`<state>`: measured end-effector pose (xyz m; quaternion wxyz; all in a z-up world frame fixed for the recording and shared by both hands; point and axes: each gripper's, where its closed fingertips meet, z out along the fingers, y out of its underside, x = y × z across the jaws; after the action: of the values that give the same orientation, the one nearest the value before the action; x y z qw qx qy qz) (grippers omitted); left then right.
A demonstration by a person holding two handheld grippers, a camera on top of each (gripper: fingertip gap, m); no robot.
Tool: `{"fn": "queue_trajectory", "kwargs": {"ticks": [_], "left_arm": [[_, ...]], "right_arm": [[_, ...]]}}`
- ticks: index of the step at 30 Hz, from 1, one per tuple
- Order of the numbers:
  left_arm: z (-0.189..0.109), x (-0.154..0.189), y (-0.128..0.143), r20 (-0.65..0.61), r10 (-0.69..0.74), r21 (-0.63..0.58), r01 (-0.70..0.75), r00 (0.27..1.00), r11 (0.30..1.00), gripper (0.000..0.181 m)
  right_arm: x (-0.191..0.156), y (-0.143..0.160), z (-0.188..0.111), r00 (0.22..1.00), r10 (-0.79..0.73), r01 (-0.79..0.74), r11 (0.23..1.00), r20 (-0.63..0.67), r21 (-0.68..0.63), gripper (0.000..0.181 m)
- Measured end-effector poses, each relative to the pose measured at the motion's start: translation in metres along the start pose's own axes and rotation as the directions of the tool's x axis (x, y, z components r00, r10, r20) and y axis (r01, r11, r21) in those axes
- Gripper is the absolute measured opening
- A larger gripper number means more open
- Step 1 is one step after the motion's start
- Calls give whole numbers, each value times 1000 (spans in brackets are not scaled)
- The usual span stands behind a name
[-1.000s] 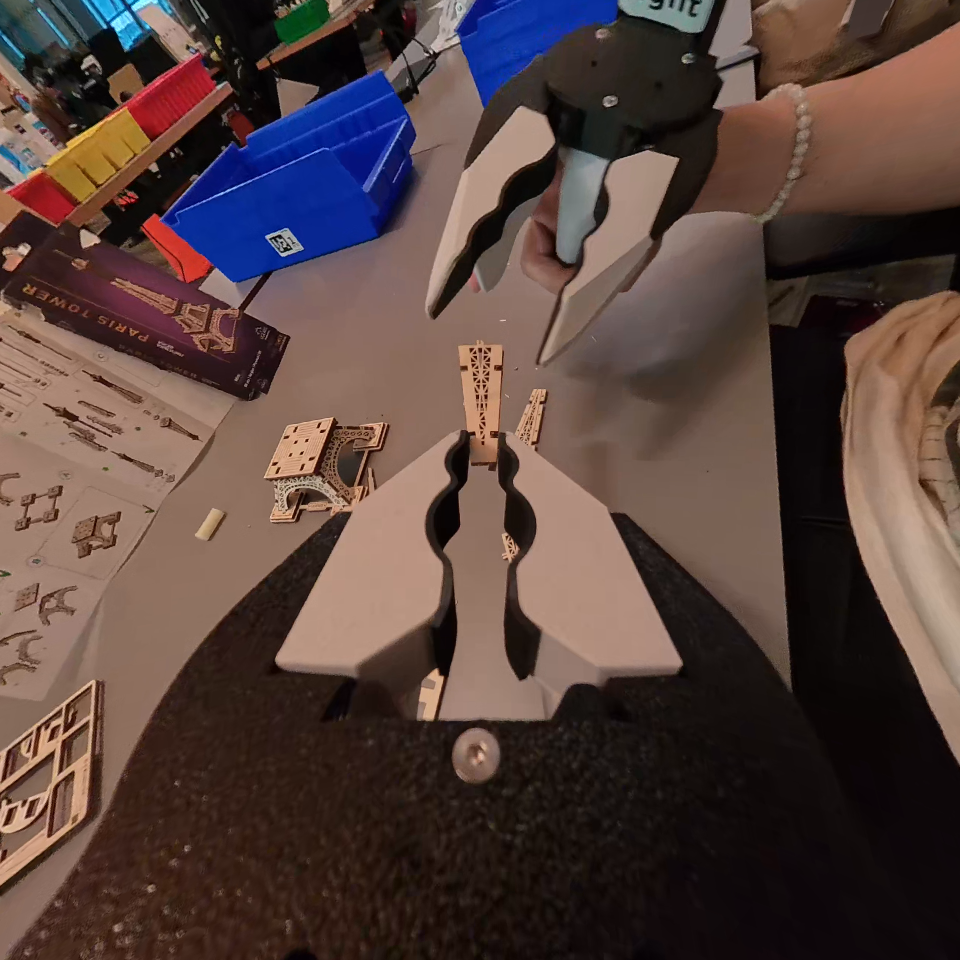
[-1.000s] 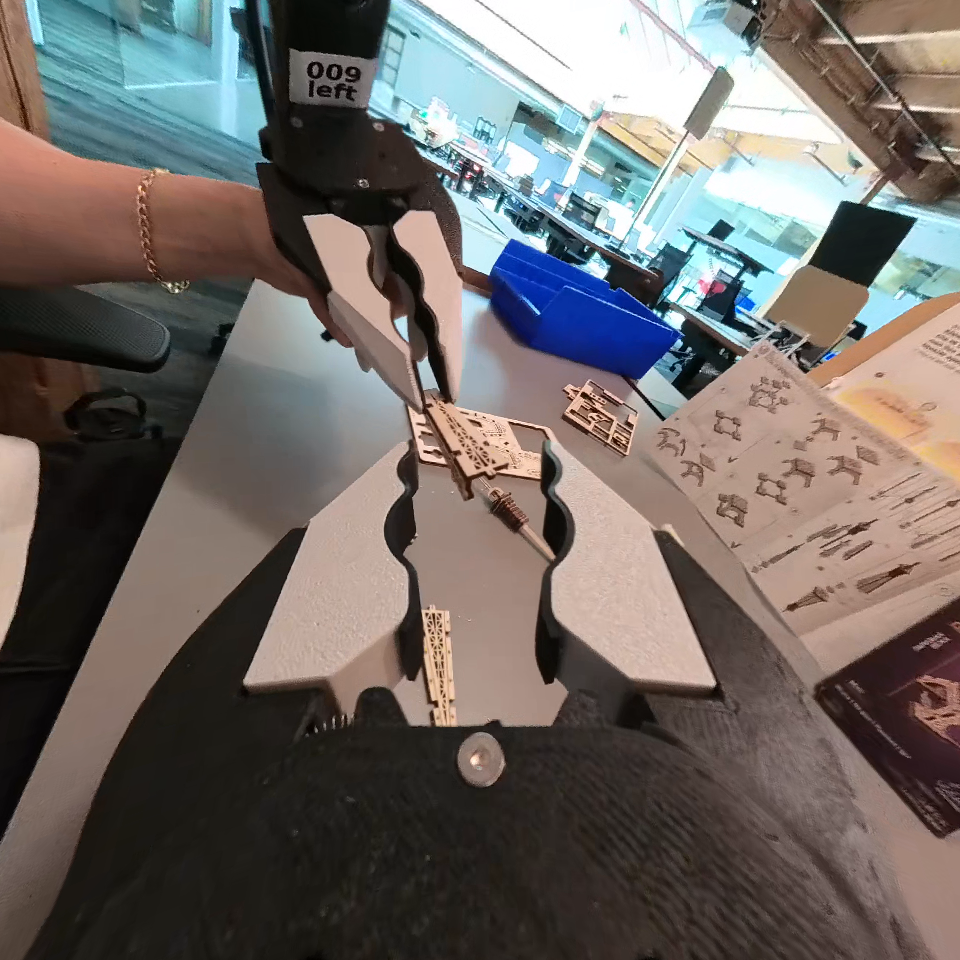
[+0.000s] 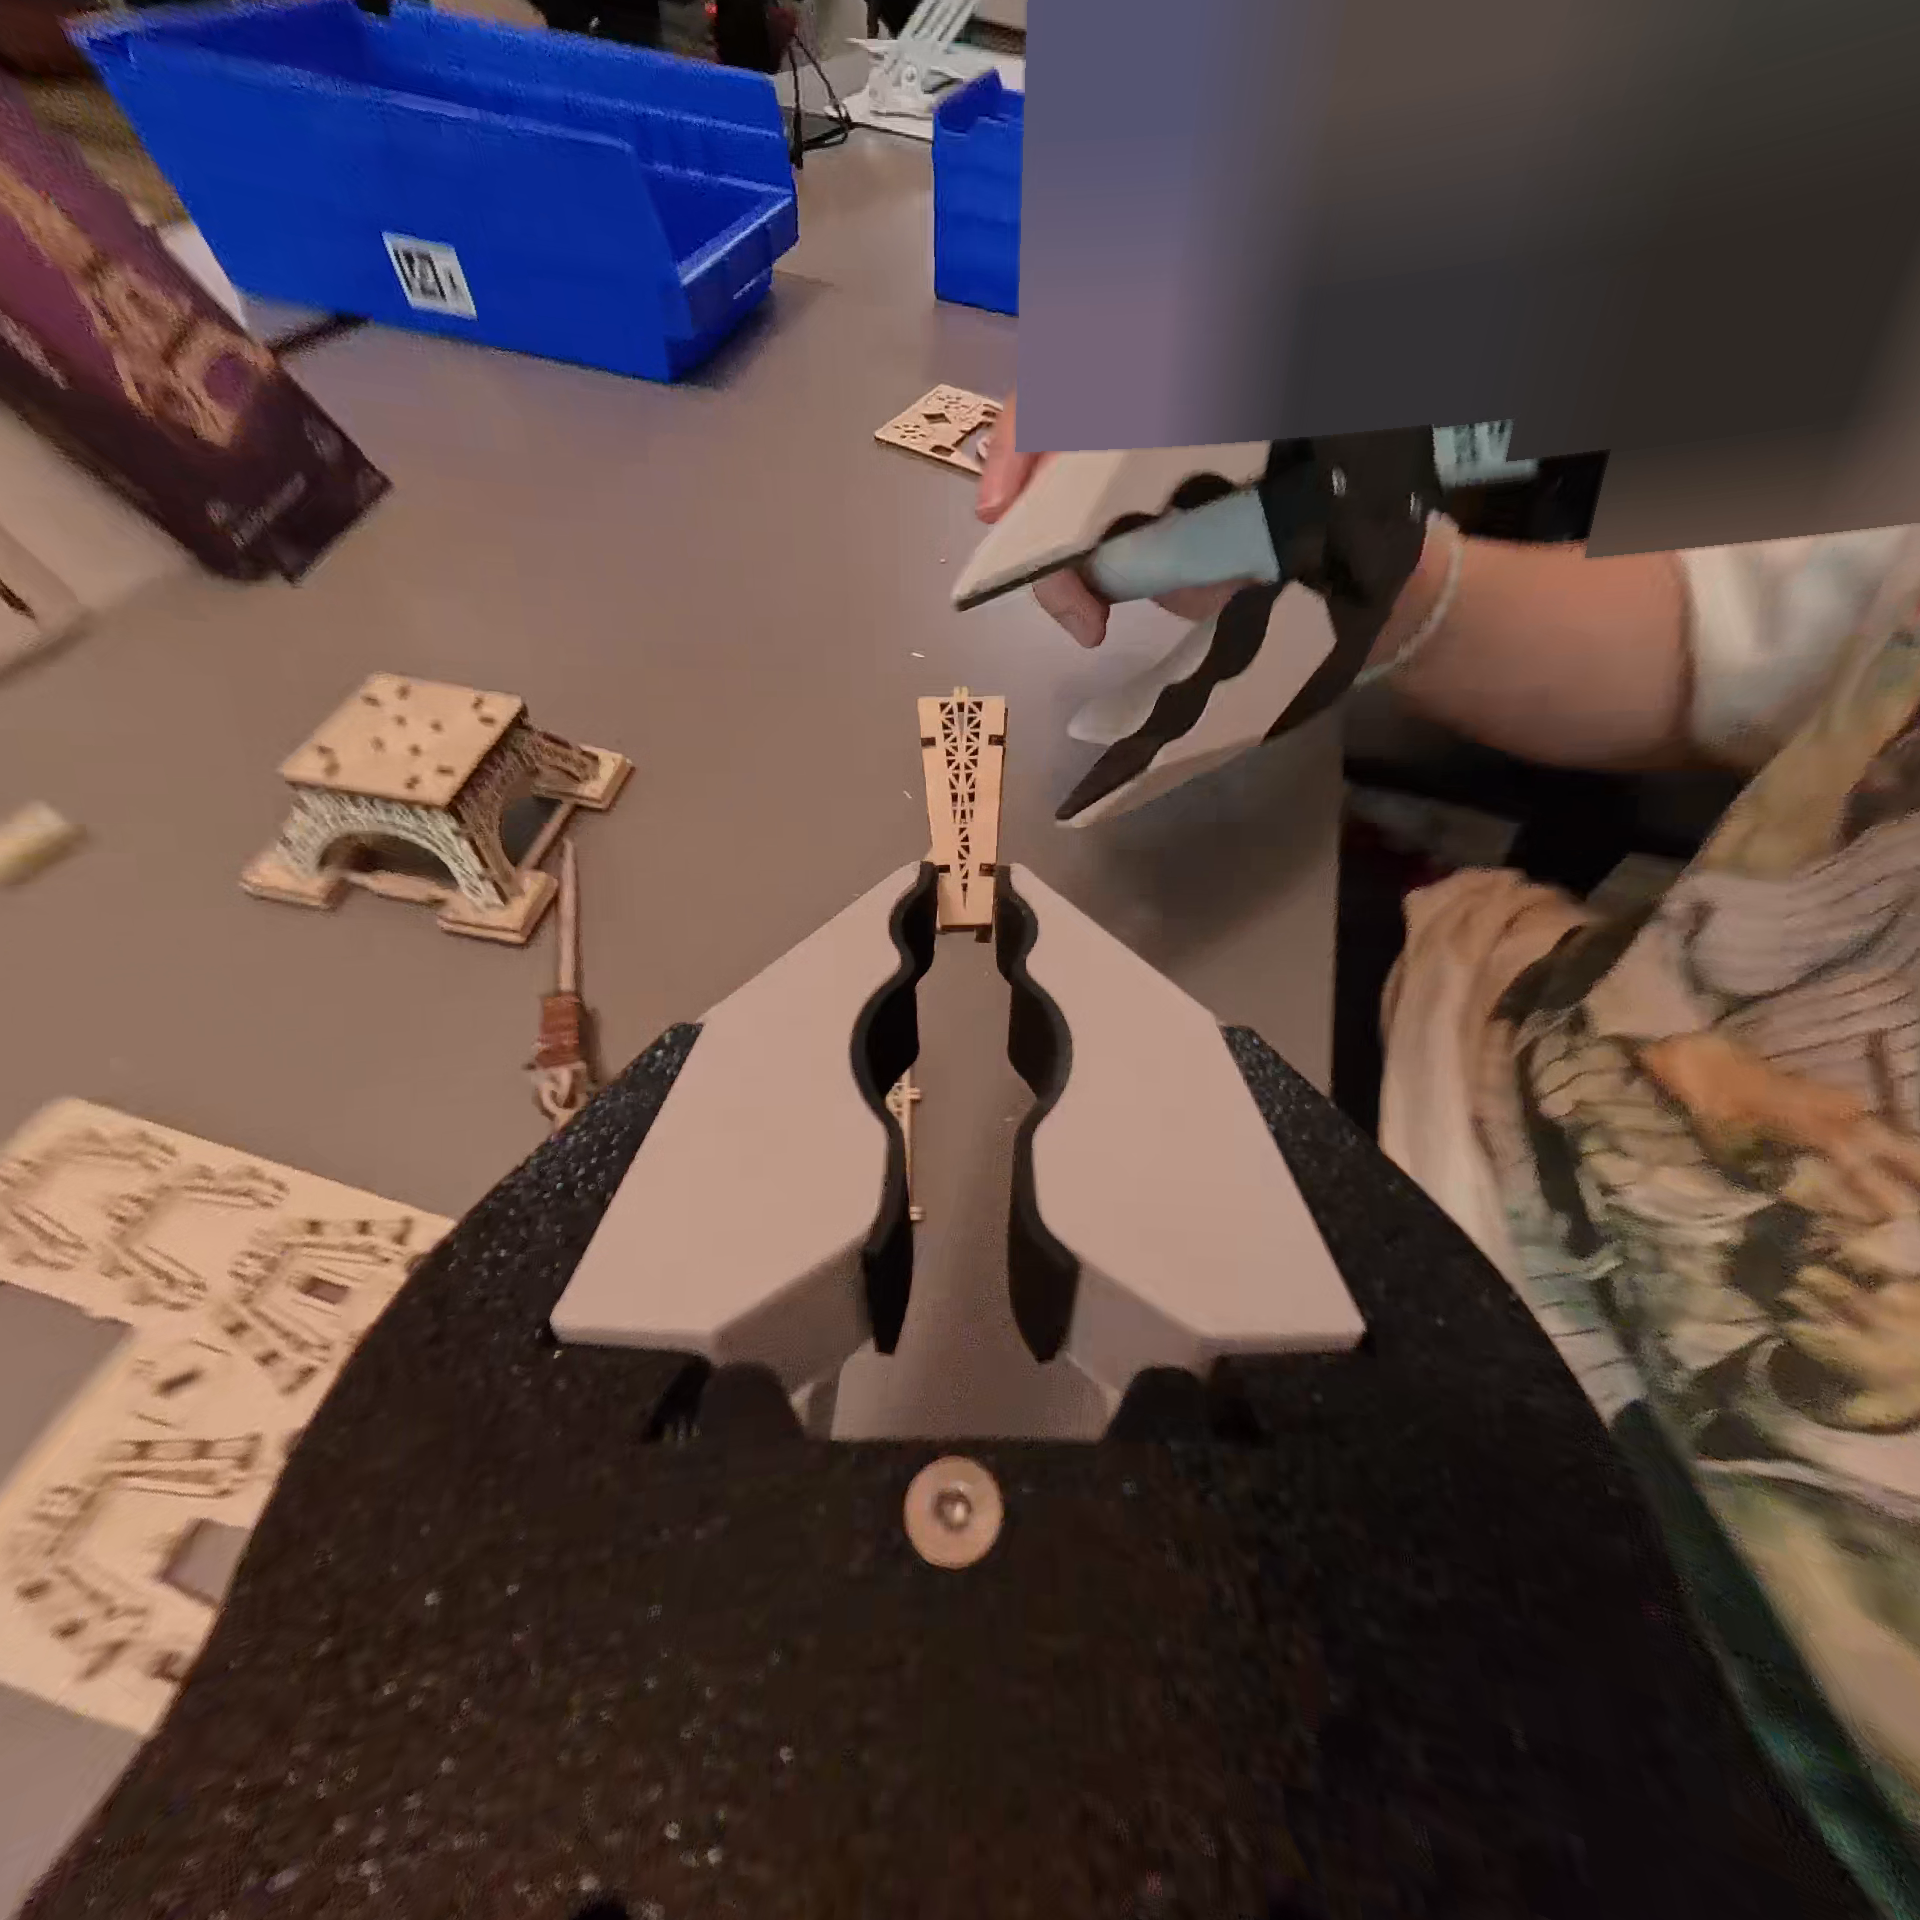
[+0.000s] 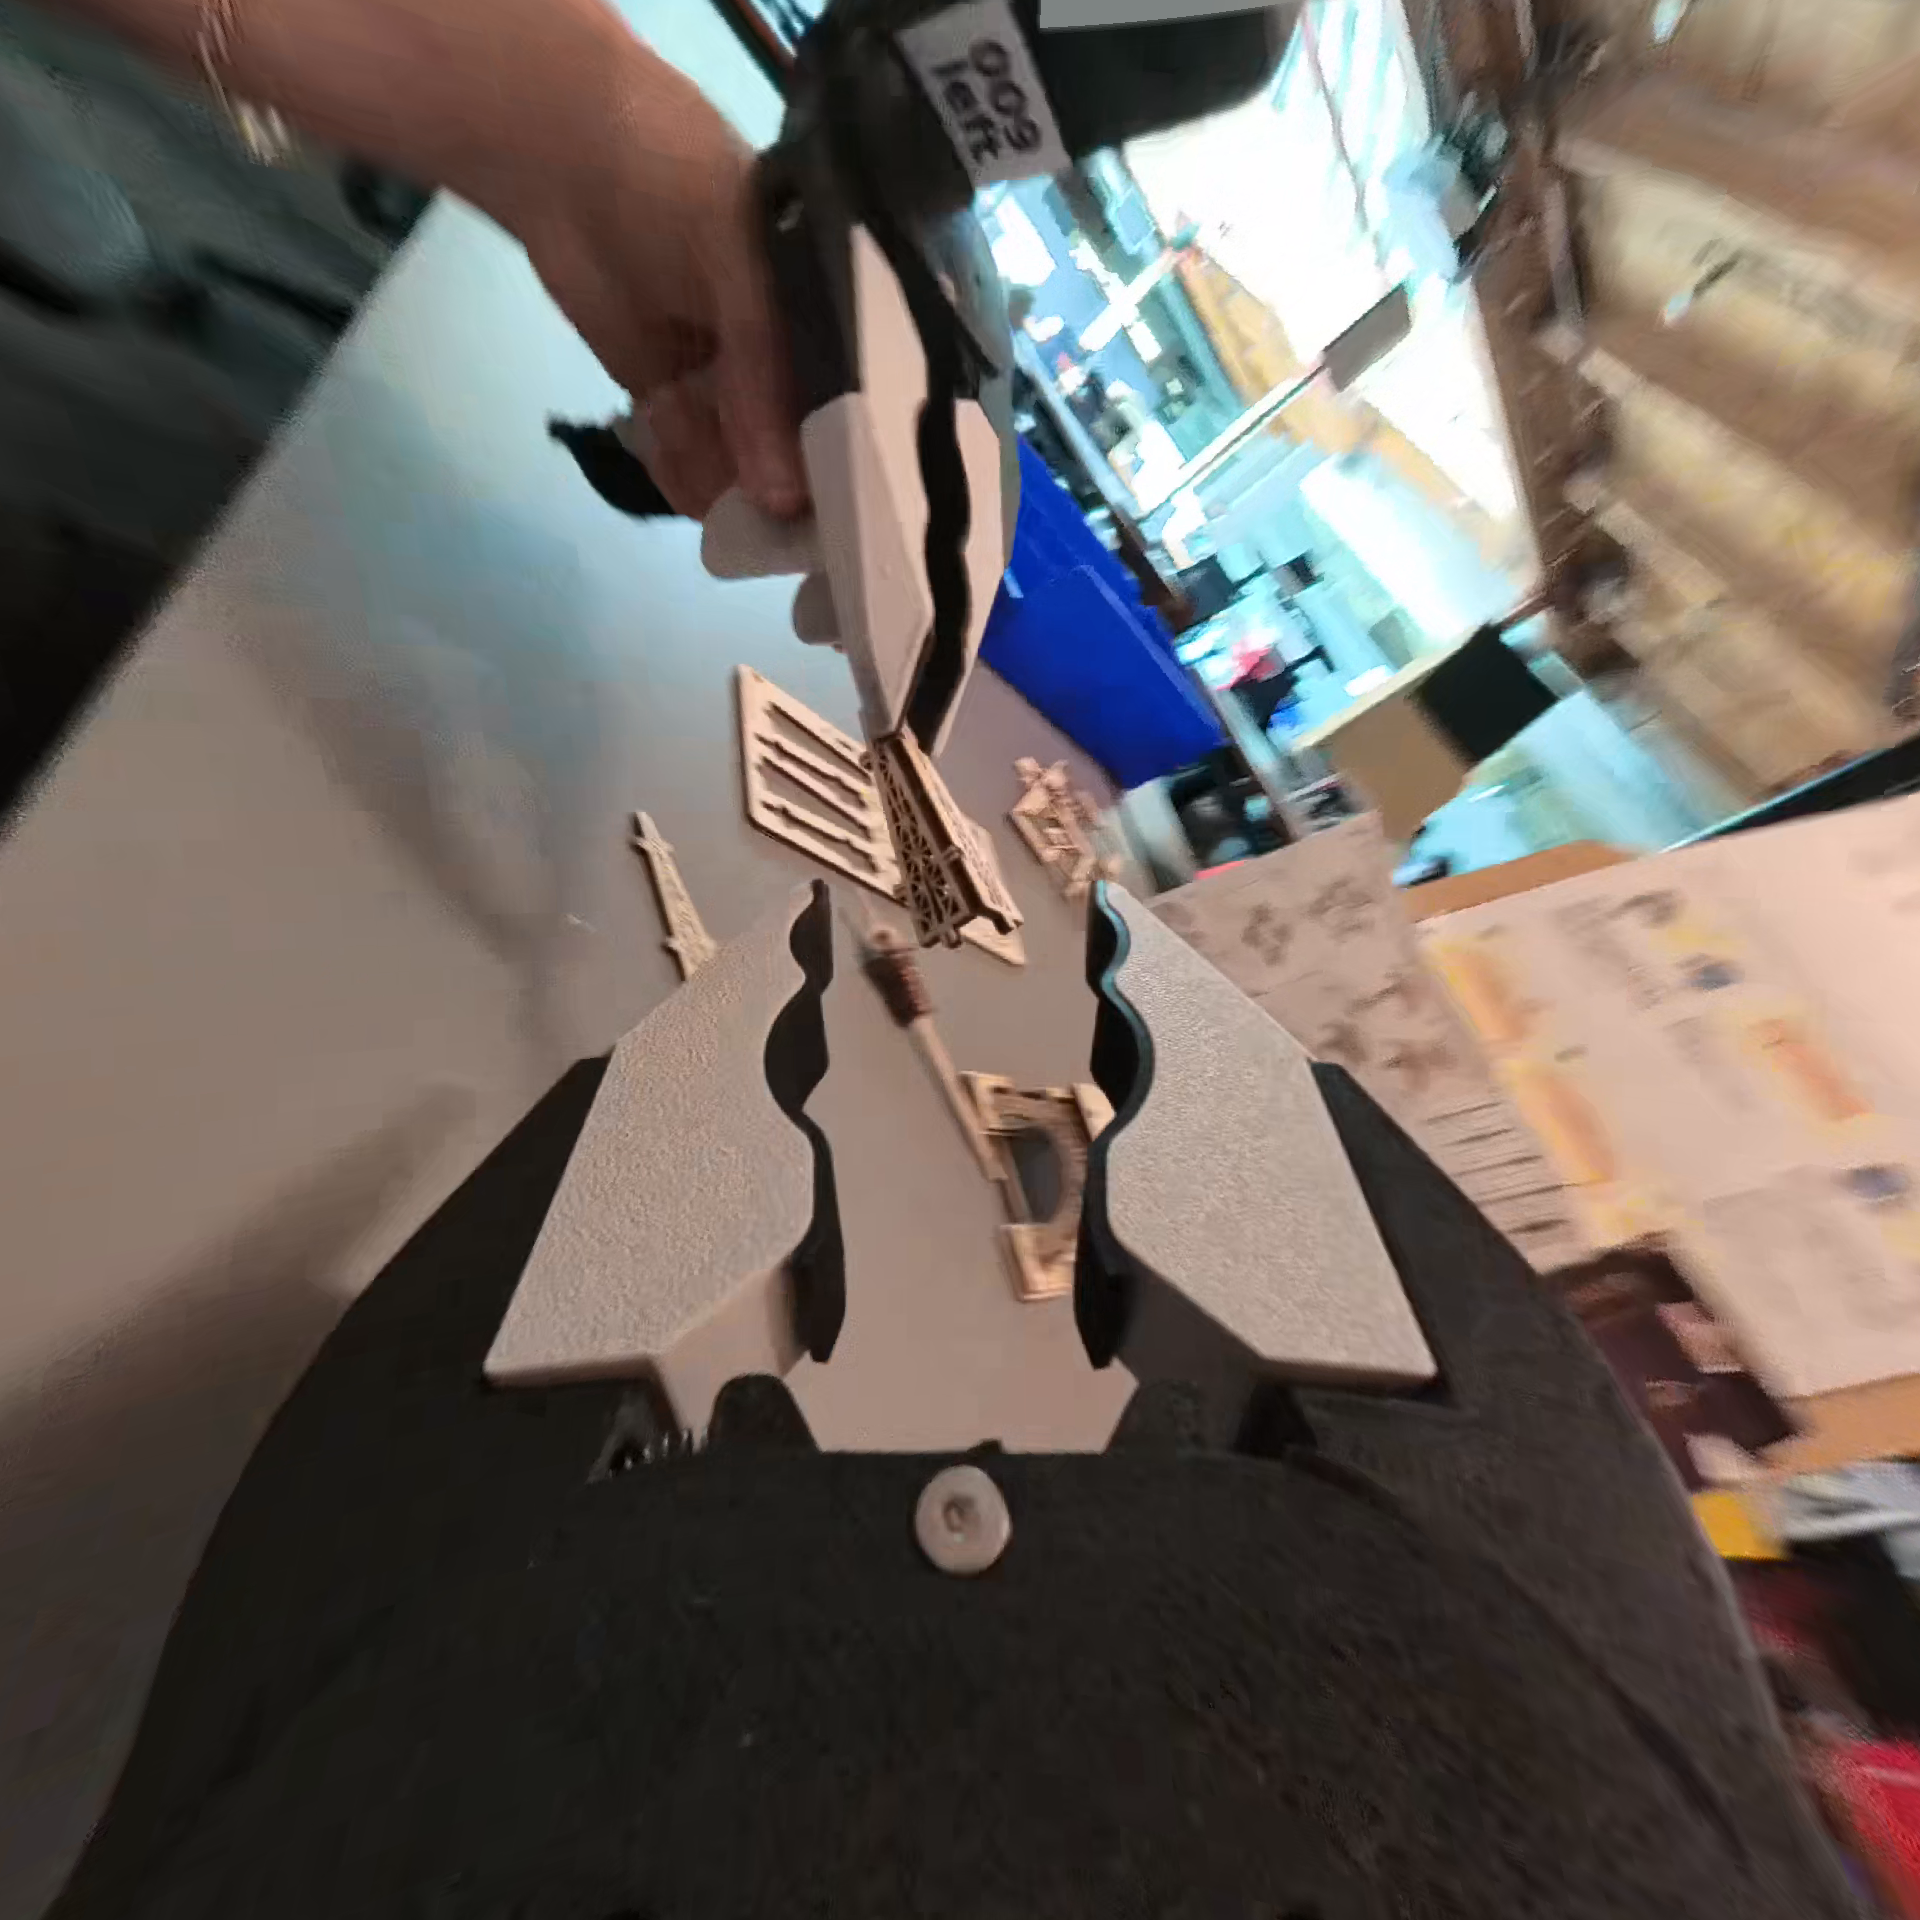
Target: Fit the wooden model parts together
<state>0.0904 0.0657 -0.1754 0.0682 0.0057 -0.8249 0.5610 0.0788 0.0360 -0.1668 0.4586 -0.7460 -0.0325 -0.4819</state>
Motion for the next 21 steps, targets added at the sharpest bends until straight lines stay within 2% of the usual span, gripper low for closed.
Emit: {"fn": "queue_trajectory", "kwargs": {"ticks": [2, 7, 12, 14, 17, 19, 21], "left_arm": [[-1, -1, 2, -41, -107, 12, 107, 993, 994, 9], [-1, 7, 5, -128, -209, -11, 210, 969, 978, 9], [1, 11, 9, -142, -217, -48, 213, 966, 976, 9], [2, 10, 11, -139, -218, -67, 211, 966, 975, 9], [3, 9, 13, -113, -195, -74, 188, 974, 979, 9], [3, 2, 10, -45, -123, -45, 121, 991, 992, 11], [0, -15, 3, 134, 64, -22, -61, 989, 998, 36]], "right_arm": [[-5, 3, 3, 991, -135, 135, 990, -18, -38, 48], [0, 4, 7, 965, -250, 243, 966, -80, -86, 46], [-8, 4, 8, 956, -291, 287, 954, -32, -91, 16], [-11, 5, 9, 947, -321, 317, 943, -24, -106, 15], [-13, 10, 10, 946, -325, 322, 937, 0, -134, 14], [-12, 15, 11, 961, -276, 274, 948, 11, -160, 14], [-12, 23, 11, 969, -247, 248, 947, 32, -203, 14]]}}
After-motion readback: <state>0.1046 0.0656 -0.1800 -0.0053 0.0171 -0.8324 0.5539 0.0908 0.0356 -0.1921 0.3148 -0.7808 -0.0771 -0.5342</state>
